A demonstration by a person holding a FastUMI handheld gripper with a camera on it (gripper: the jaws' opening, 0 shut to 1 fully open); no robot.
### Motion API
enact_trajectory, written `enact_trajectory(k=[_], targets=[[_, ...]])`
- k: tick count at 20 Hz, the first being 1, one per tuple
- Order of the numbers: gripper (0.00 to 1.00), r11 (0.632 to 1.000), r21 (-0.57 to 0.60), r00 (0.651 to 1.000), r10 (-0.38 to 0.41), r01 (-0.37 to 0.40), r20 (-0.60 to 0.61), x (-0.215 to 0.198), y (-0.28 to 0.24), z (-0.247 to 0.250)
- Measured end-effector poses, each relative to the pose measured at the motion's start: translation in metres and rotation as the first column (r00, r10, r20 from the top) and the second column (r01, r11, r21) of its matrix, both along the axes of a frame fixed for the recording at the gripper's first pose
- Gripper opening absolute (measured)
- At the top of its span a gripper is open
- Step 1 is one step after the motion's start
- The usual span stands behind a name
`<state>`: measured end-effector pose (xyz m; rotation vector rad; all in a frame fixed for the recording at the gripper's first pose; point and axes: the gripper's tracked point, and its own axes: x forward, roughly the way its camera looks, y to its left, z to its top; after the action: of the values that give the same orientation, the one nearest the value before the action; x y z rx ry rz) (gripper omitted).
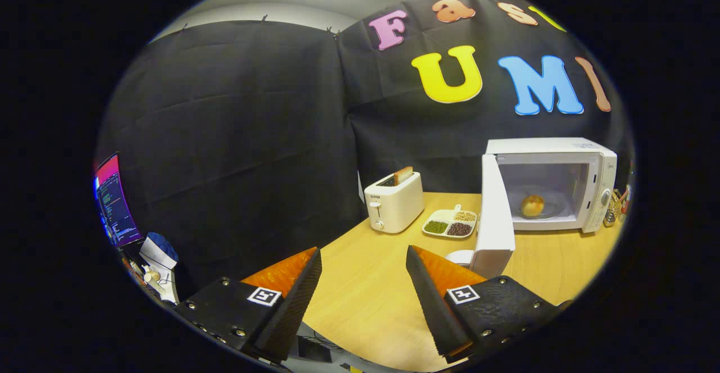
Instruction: Open the microwave, put the food inside, and close the microwave door.
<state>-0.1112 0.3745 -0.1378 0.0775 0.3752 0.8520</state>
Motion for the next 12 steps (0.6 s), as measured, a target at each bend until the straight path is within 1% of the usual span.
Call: enact_trajectory(k=[2, 3, 4, 5, 6, 7, 8, 9, 10, 11, 12], targets=[[0.91, 1.0, -0.014, 1.0, -0.016, 0.016, -0.02, 0.007, -0.005, -0.013], [0.79, 0.999, -0.027, 0.999, -0.028, 0.027, -0.029, 0.013, -0.009, -0.016], [0.77, 0.999, -0.029, 0.999, -0.036, 0.035, -0.037, 0.019, -0.012, -0.02], [0.7, 0.999, -0.026, 0.998, -0.044, 0.043, -0.04, 0.019, -0.02, -0.017], [0.64, 0.997, -0.032, 0.997, -0.066, 0.065, -0.034, 0.027, -0.019, -0.02], [0.41, 0.997, -0.036, 0.996, -0.077, 0.075, -0.037, 0.031, -0.023, -0.021], [0.34, 0.995, -0.041, 0.995, -0.089, 0.087, -0.038, 0.033, -0.029, -0.022], [0.21, 0.993, -0.052, 0.994, -0.108, 0.107, -0.029, 0.037, -0.037, -0.022], [0.08, 0.993, -0.05, 0.993, -0.11, 0.108, -0.035, 0.038, -0.038, -0.024], [0.01, 0.993, -0.061, 0.994, -0.104, 0.101, -0.04, 0.042, -0.039, -0.028], [0.01, 0.992, -0.073, 0.994, -0.101, 0.098, -0.035, 0.043, -0.043, -0.028]])
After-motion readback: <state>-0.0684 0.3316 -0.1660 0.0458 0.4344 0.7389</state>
